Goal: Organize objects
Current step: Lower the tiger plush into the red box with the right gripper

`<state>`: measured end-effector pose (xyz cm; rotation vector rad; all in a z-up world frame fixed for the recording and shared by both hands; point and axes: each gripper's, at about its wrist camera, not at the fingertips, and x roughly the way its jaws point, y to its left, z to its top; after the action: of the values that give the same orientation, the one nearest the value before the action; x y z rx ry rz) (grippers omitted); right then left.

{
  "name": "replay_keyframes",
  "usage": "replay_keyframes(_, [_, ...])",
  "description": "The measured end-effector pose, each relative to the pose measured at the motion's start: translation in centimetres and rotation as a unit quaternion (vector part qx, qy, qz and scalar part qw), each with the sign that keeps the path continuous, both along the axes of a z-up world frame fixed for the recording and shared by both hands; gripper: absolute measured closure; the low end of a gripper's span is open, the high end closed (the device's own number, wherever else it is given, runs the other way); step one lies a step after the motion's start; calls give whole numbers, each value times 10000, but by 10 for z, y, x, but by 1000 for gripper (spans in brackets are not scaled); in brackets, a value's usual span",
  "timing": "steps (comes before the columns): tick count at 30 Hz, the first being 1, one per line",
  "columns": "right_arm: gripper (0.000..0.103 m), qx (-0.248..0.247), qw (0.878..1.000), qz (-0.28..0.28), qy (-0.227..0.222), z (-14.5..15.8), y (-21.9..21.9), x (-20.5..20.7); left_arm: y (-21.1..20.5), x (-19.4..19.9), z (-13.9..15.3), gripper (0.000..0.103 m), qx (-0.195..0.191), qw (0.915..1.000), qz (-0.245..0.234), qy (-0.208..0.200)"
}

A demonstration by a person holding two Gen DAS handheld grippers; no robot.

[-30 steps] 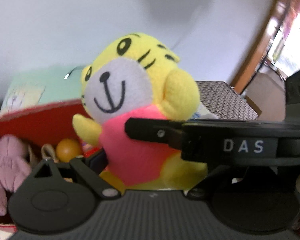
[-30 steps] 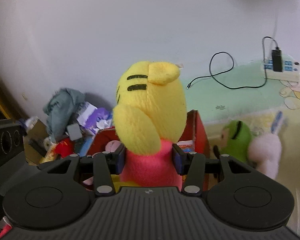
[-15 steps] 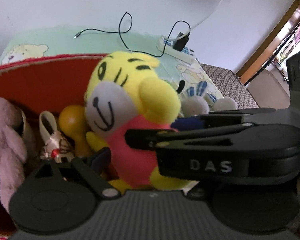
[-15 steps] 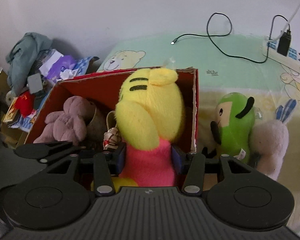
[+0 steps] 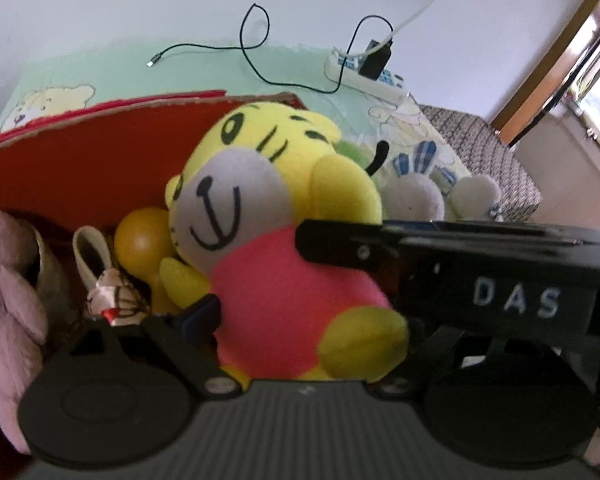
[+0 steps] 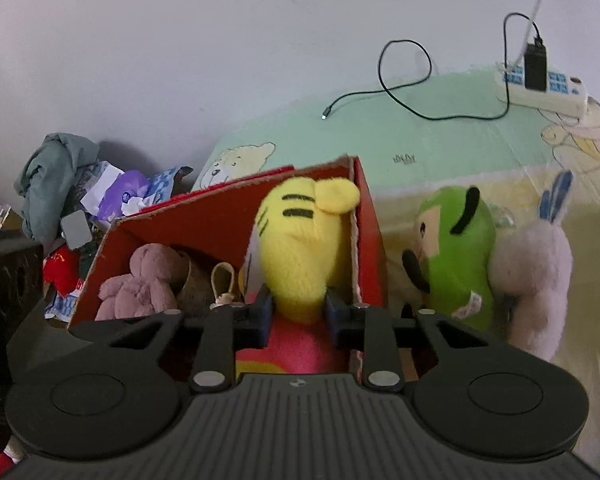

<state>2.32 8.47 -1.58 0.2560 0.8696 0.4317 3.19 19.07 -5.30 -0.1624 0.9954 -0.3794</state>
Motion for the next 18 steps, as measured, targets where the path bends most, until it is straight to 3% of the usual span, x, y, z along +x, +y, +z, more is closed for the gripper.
replay_keyframes(18, [77, 260, 9986, -63, -453, -9, -9, -12, -10, 2, -7, 7, 423, 9990, 154, 42])
